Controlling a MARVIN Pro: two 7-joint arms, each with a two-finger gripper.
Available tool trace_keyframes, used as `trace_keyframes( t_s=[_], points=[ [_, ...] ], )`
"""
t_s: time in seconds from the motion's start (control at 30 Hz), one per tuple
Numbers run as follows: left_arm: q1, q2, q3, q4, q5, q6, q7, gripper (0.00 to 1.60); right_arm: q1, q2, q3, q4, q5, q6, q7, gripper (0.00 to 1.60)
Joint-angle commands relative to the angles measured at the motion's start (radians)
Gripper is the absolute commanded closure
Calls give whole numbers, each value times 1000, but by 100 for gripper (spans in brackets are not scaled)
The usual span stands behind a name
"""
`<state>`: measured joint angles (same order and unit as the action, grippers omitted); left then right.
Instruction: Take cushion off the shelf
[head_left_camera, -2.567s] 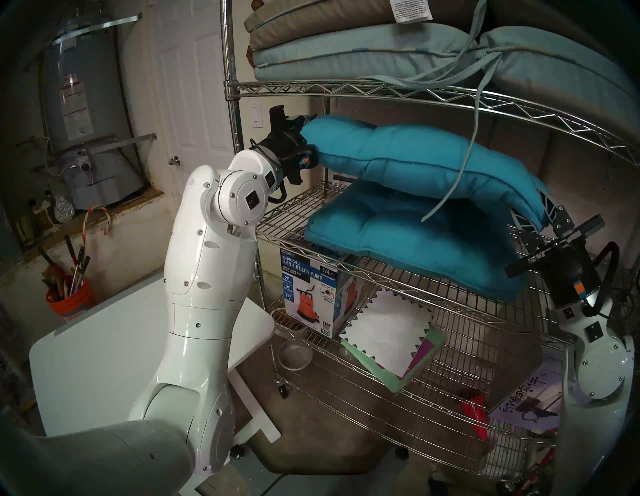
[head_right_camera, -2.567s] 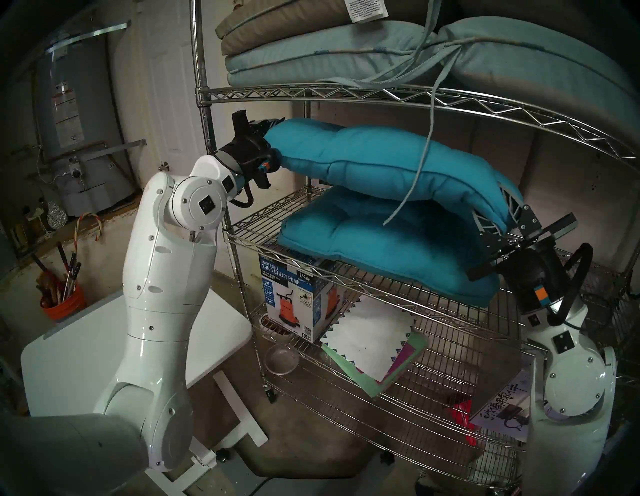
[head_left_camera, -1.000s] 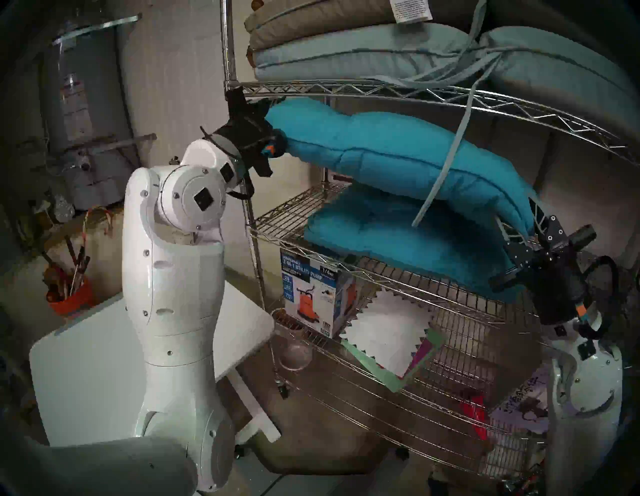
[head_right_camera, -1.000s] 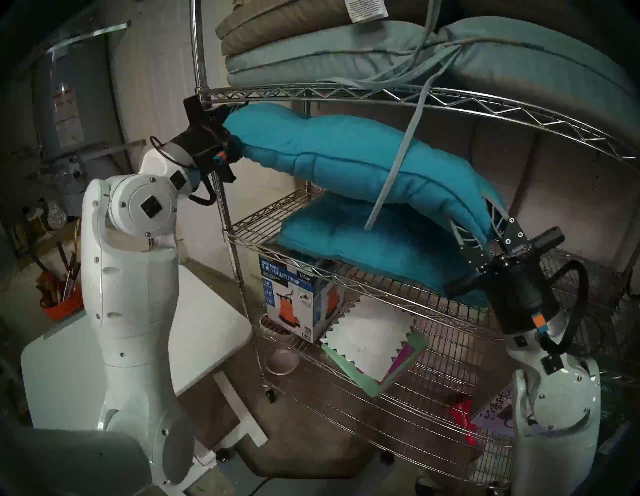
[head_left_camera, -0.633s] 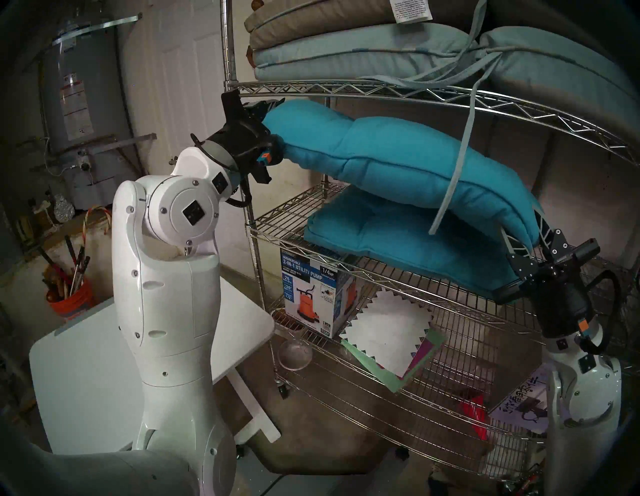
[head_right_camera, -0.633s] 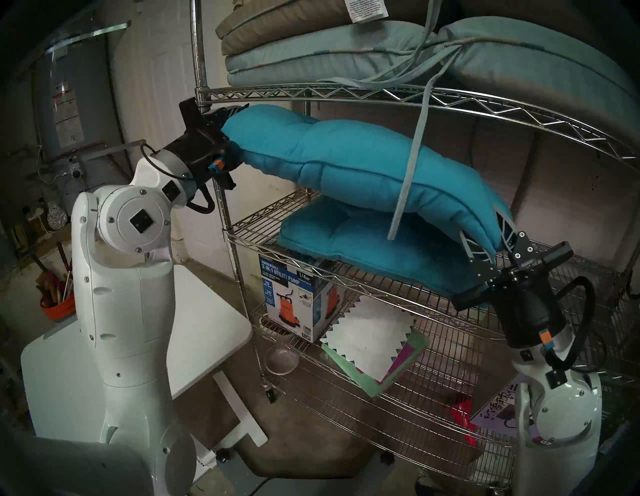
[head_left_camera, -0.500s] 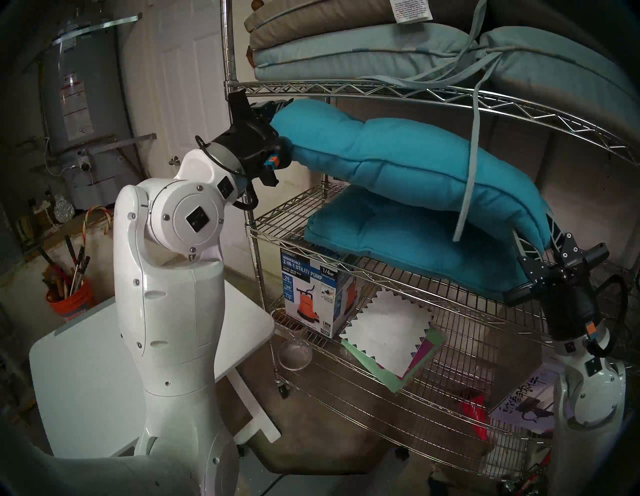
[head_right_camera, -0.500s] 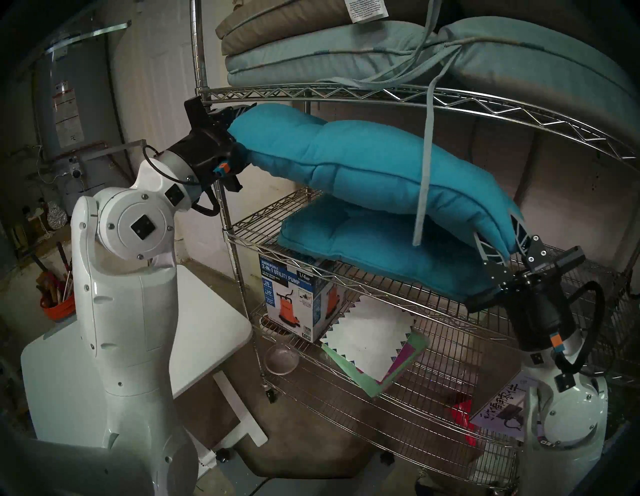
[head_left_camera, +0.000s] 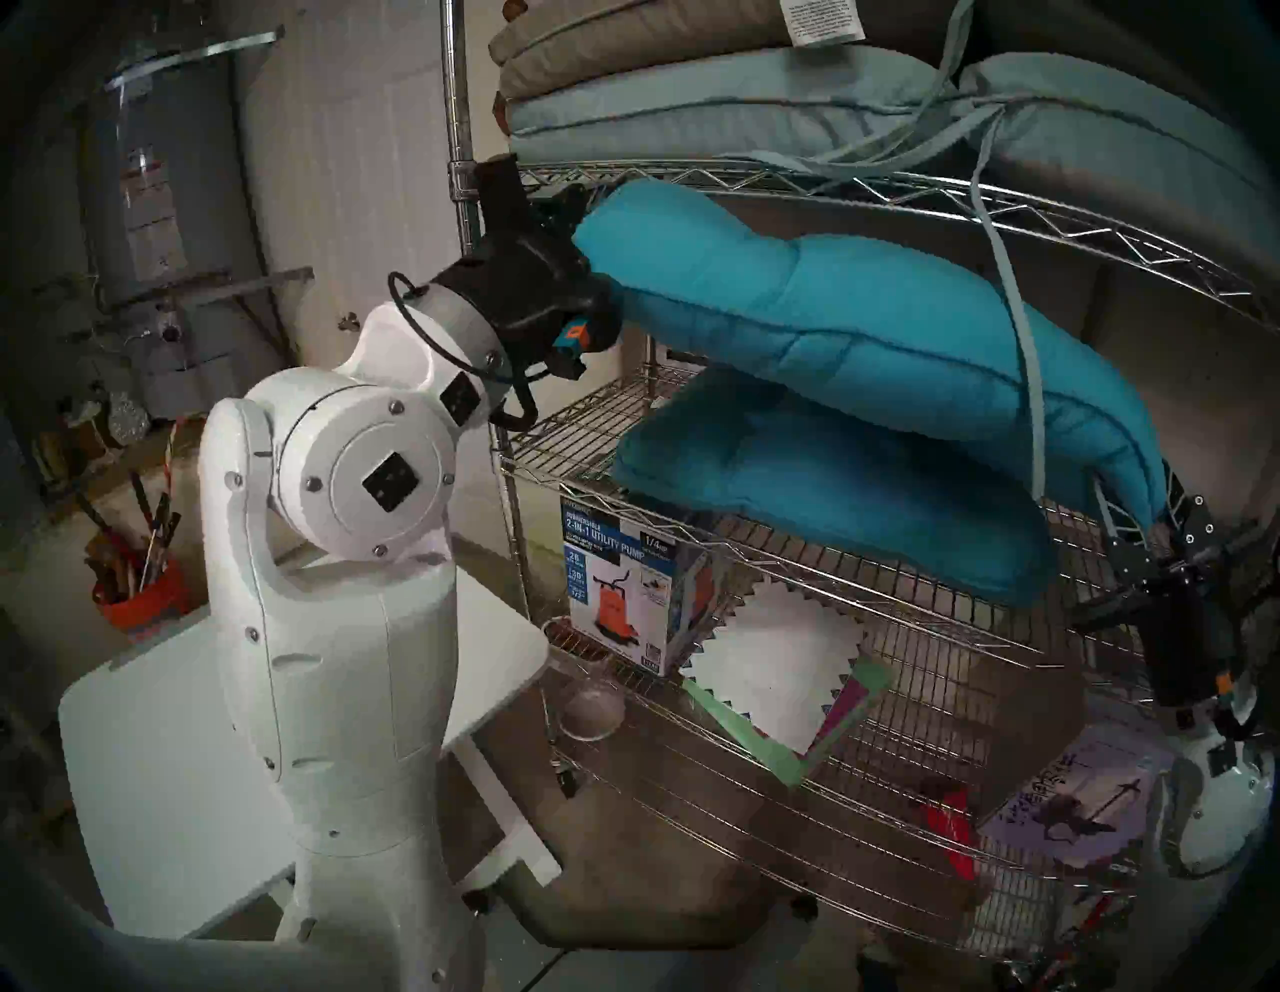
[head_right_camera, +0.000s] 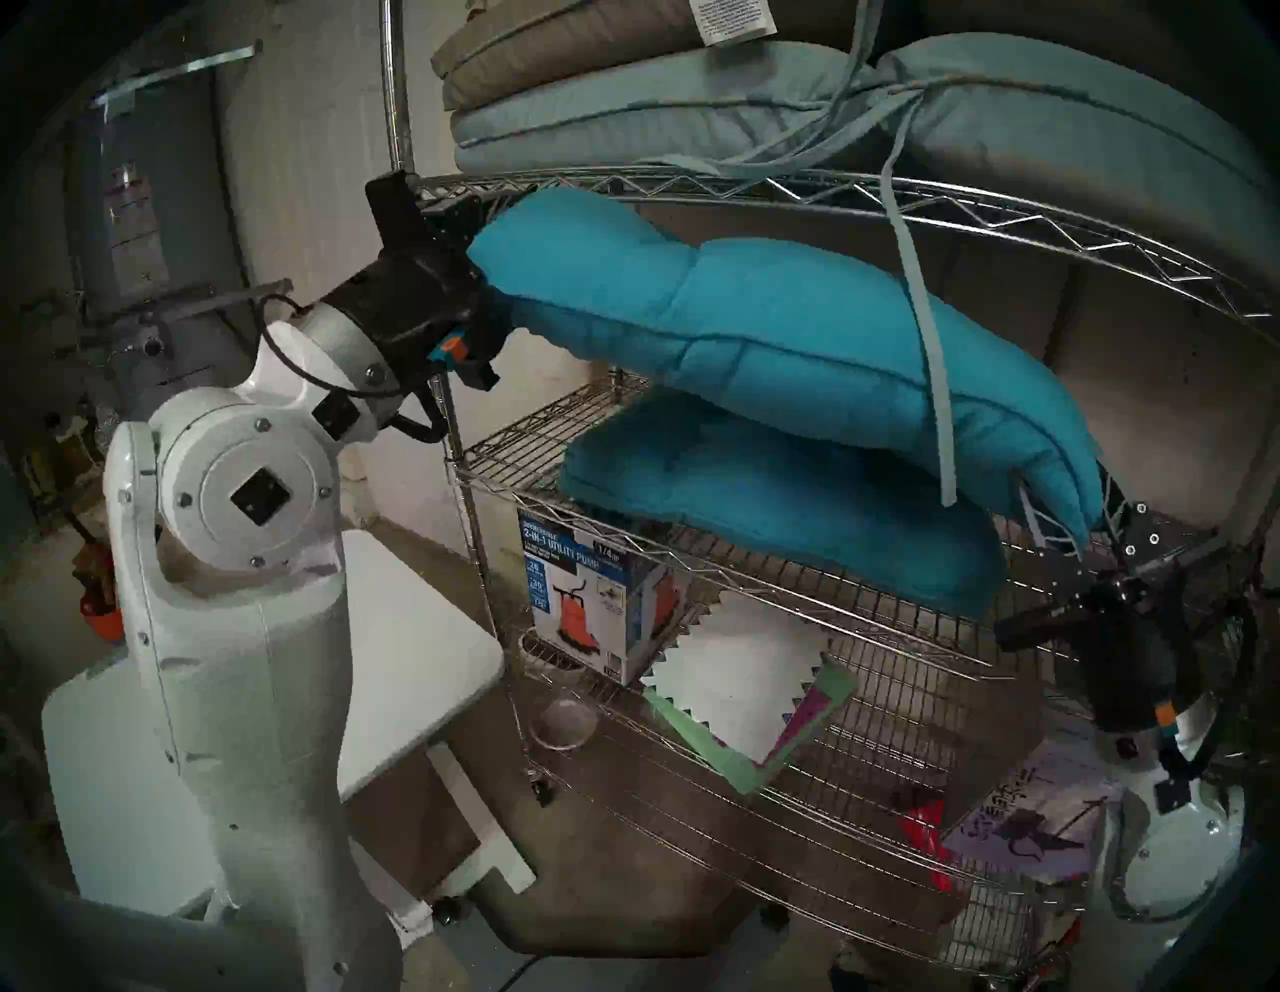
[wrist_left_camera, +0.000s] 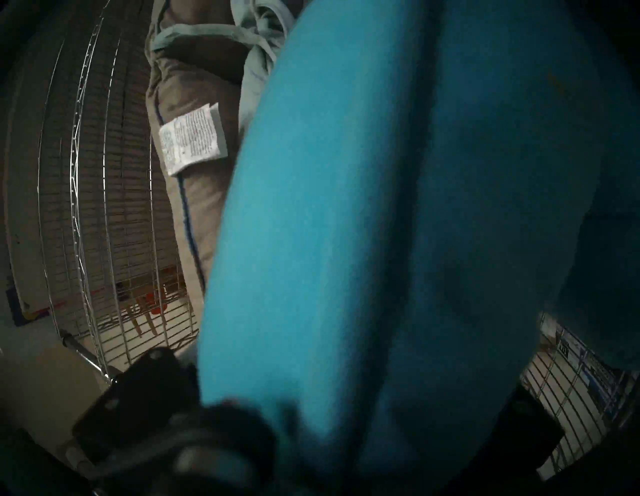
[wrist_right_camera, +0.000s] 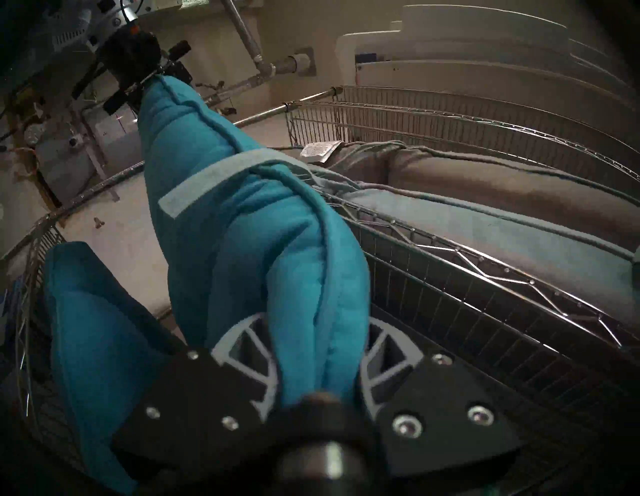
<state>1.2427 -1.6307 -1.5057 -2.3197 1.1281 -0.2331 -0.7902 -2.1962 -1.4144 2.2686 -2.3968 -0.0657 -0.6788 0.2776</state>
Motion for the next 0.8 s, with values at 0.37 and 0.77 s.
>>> trace_keyframes(
  t_s=[0.37,0.77],
  points=[
    [16,-5,-71,-124,-20,-11,-15,160,-95,-52,-7,-47,29,-135,10,160],
    [21,-7,-119,-124,-38,-36,-41,160,-162,-84,-46,-47,25,-196,31,160]
  ],
)
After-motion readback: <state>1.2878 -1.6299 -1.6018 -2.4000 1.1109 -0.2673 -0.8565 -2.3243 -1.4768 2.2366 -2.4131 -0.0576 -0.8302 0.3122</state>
